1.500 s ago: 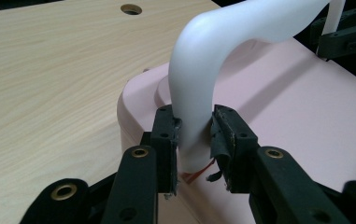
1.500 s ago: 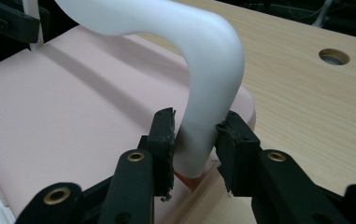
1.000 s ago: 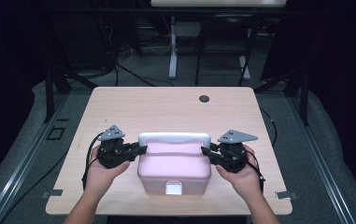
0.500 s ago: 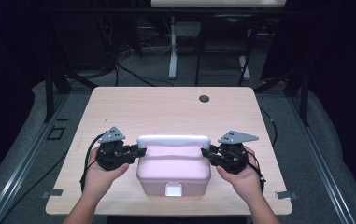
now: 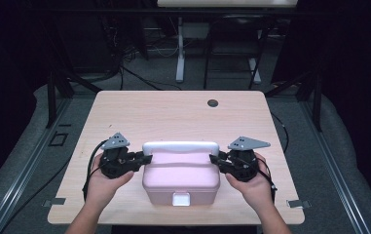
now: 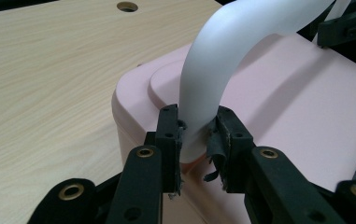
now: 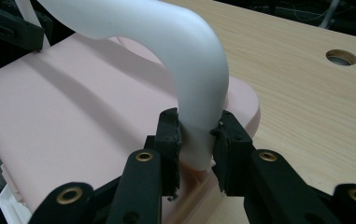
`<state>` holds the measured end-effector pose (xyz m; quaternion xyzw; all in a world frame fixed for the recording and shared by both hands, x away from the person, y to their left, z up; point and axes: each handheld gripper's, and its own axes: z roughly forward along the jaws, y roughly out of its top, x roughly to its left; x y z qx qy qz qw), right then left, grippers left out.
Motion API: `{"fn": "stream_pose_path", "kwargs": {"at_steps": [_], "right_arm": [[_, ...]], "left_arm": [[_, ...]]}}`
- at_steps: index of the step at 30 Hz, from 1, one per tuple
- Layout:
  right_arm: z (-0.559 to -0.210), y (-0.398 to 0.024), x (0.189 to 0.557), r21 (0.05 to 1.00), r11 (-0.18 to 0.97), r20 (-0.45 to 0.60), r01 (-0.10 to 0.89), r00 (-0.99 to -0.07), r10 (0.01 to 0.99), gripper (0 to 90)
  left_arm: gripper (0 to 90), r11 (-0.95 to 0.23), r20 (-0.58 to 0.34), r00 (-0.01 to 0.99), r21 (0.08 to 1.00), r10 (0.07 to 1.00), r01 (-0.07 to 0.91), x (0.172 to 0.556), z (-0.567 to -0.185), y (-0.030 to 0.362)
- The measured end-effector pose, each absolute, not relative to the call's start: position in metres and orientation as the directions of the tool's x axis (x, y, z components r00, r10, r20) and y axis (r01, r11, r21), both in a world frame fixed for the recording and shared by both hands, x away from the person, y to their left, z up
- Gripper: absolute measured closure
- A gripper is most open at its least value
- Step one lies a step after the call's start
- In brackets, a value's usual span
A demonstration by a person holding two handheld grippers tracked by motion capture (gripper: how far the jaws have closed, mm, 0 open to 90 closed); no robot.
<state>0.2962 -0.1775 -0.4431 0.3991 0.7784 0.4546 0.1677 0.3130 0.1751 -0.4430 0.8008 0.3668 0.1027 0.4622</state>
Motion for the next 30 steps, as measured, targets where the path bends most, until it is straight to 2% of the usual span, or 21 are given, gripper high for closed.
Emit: {"fn": "stream_pose_path", "kwargs": {"at_steps": [7, 9, 20, 30], "right_arm": [[-0.441, -0.179, 0.296, 0.85, 0.252, 0.112, 0.463, -0.625, 0.773, 73.1], [-0.441, -0.179, 0.296, 0.853, 0.244, 0.118, 0.461, -0.625, 0.771, 73.1], [-0.438, -0.181, 0.299, 0.854, 0.233, 0.135, 0.465, -0.63, 0.765, 73.2], [-0.432, -0.182, 0.302, 0.86, 0.21, 0.154, 0.465, -0.629, 0.762, 73.2]], "left_arm": [[73.3, -0.292, -0.176, 0.71, 0.824, 0.682, 0.485, 0.312, -0.441, 0.176], [67.2, -0.288, -0.184, 0.718, 0.828, 0.672, 0.482, 0.311, -0.44, 0.176], [62.6, -0.276, -0.171, 0.714, 0.842, 0.679, 0.464, 0.302, -0.43, 0.182], [73.8, -0.271, -0.169, 0.703, 0.841, 0.691, 0.468, 0.295, -0.427, 0.193]]}}
